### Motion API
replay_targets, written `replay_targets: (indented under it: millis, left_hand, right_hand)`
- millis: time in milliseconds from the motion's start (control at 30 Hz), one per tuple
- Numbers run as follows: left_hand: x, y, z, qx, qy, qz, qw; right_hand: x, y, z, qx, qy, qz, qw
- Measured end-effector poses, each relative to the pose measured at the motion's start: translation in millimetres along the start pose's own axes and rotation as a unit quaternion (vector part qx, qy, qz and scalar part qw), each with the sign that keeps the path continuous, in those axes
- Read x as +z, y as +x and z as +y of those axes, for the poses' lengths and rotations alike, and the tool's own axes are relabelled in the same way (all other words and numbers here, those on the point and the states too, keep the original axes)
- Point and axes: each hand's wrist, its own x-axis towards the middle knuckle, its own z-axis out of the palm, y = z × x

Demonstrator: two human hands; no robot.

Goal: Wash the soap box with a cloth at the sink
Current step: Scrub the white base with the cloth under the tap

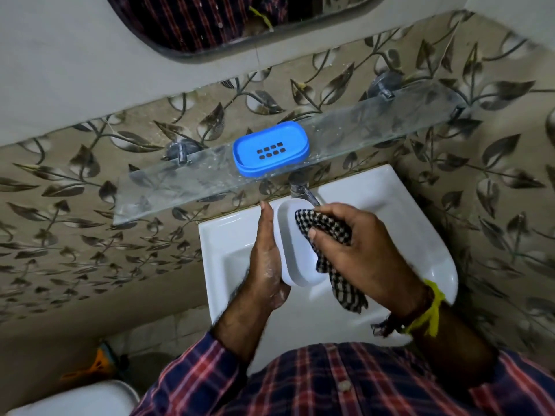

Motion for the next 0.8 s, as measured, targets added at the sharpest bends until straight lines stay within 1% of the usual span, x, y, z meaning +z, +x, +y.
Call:
replay_targets:
  millis: [67, 133, 167, 200, 300, 367, 433, 500, 533, 600, 667, 700, 800]
  left_hand:
    - [4.1, 1.0, -7.2, -0.008, 0.002, 0.000, 1.000]
    - [8.5, 2.6, -14.7, -0.011, -0.015, -0.015, 1.000]
    - [9.5, 3.7, -17.2, -0.012, -0.025, -0.019, 0.999]
    - [8.7, 5.1, -18.4, -0.011, -0.032, -0.017, 0.999]
    - [0.7, 8.3, -16.6, -0.004, -0.062, -0.017, 0.998]
    - [-0.4, 7.8, -18.8, -0.011, -0.061, -0.013, 0.998]
    - [3.5, 7.7, -23.5, -0.014, -0.052, -0.010, 0.999]
    - [5.6, 9.0, -26.6, -0.003, -0.038, -0.010, 0.999]
    - [4.1, 10.3, -26.0, 0.004, -0.035, -0.014, 0.999]
    - [-2.4, 12.2, -21.1, 0.012, -0.031, -0.014, 0.999]
    - [-10.4, 13.0, -17.2, 0.006, -0.042, -0.007, 0.999]
    - [-12.7, 12.4, -17.1, 0.002, -0.040, -0.002, 0.999]
    - [-8.4, 12.0, -24.2, -0.005, -0.014, 0.004, 1.000]
  right_hand:
    - [3.5, 5.2, -4.4, -0.007, -0.080, 0.021, 0.997]
    - [15.5, 5.9, -7.7, -0.028, -0.170, 0.037, 0.984]
    - [21.2, 4.8, -8.9, -0.042, -0.193, 0.050, 0.979]
    - [25.7, 2.9, -9.4, -0.058, -0.202, 0.050, 0.976]
    - [27.6, -0.8, -9.1, -0.095, -0.197, -0.010, 0.976]
    - [22.5, -1.4, -7.0, -0.101, -0.217, -0.030, 0.971]
    - [19.8, 2.2, -6.7, -0.093, -0.263, -0.009, 0.960]
    - [18.1, 7.6, -9.2, -0.078, -0.262, 0.026, 0.961]
    - [18.2, 7.6, -11.4, -0.081, -0.258, 0.018, 0.963]
    - [17.4, 0.7, -13.9, -0.105, -0.264, -0.057, 0.957]
    - [16.3, -11.4, -16.1, -0.108, -0.295, -0.129, 0.941]
    - [15.8, -15.1, -16.6, -0.098, -0.310, -0.131, 0.937]
    - [14.1, -2.5, -16.4, -0.090, -0.312, -0.056, 0.944]
